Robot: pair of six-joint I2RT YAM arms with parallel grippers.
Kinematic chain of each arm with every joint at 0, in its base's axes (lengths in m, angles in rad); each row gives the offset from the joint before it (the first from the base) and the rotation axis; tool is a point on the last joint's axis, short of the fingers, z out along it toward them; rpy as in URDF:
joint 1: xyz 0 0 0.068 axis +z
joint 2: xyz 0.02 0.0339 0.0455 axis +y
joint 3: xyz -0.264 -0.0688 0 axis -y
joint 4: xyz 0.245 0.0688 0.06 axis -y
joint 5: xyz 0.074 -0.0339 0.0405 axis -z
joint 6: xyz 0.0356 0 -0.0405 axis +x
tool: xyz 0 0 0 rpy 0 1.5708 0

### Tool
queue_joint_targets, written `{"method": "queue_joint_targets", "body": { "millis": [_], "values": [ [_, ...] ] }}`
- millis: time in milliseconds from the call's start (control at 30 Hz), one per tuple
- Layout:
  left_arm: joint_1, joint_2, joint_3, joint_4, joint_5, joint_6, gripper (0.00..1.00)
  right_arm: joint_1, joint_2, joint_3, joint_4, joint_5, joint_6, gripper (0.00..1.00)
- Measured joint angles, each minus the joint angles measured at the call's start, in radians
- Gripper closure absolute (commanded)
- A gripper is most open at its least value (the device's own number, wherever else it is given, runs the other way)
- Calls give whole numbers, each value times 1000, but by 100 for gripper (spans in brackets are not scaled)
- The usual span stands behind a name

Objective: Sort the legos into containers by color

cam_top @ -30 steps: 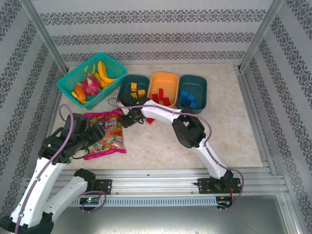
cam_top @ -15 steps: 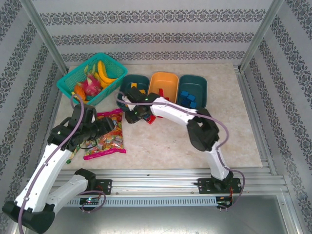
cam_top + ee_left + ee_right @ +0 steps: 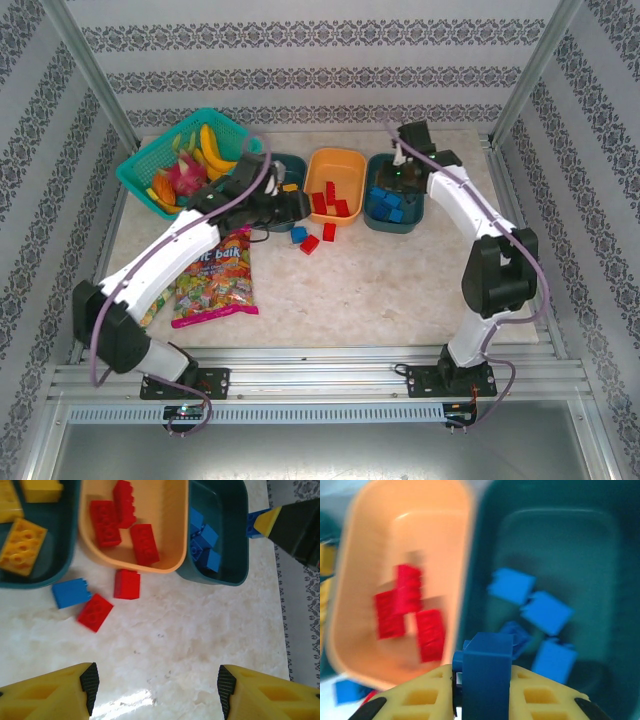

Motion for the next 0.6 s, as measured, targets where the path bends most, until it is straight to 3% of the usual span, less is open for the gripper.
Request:
{"method": "queue_joint_targets", "body": {
  "millis": [133, 367, 600],
  "values": [
    [-38, 131, 82, 27, -1, 5, 33, -65, 158, 129, -33, 19, 8, 77],
    [-66, 242, 197, 42, -13, 19, 32, -76, 404, 375, -96, 50, 23, 73],
    [-73, 251, 212, 41, -59, 18, 31, -82, 546, 510, -179, 65, 32, 58]
  ]
}}
